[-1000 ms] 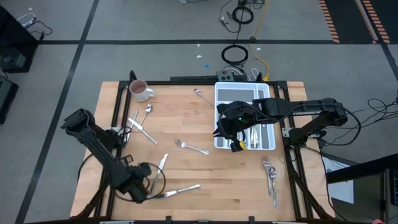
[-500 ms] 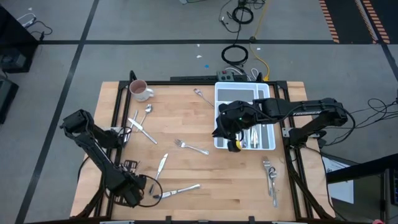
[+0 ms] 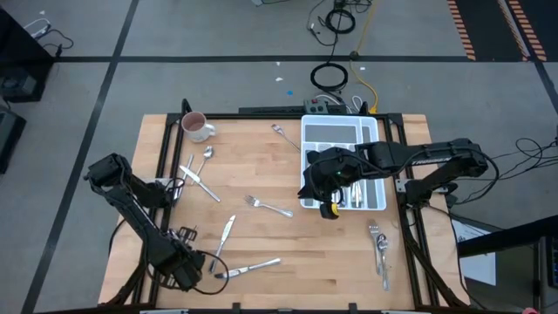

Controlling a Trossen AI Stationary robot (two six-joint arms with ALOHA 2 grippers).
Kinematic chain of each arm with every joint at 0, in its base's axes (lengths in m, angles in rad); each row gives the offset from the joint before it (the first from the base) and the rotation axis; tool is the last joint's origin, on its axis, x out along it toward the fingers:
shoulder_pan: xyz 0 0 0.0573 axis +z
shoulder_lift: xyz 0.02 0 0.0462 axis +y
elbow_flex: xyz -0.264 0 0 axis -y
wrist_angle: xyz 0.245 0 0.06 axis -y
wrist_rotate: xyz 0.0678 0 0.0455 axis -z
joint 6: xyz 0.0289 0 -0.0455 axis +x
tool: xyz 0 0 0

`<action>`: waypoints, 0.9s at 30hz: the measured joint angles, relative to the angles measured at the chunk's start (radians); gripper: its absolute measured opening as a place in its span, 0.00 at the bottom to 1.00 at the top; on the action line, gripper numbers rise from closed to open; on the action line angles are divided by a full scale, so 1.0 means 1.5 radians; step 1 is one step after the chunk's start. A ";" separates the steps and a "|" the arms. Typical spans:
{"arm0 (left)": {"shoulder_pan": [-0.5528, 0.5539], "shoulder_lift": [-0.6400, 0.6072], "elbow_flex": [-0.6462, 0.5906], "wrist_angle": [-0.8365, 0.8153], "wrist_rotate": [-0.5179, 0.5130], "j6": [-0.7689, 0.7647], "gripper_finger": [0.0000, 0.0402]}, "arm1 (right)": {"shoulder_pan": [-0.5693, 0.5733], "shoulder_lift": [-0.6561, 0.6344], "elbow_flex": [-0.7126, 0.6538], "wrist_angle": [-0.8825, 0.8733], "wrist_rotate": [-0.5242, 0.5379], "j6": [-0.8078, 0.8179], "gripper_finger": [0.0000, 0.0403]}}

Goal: Sort silverware
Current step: Put the silver spoon into the silverware tray

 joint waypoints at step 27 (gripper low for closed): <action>-0.008 0.000 -0.084 0.106 -0.062 0.187 0.43 | 0.000 0.000 0.000 -0.016 0.002 0.003 0.08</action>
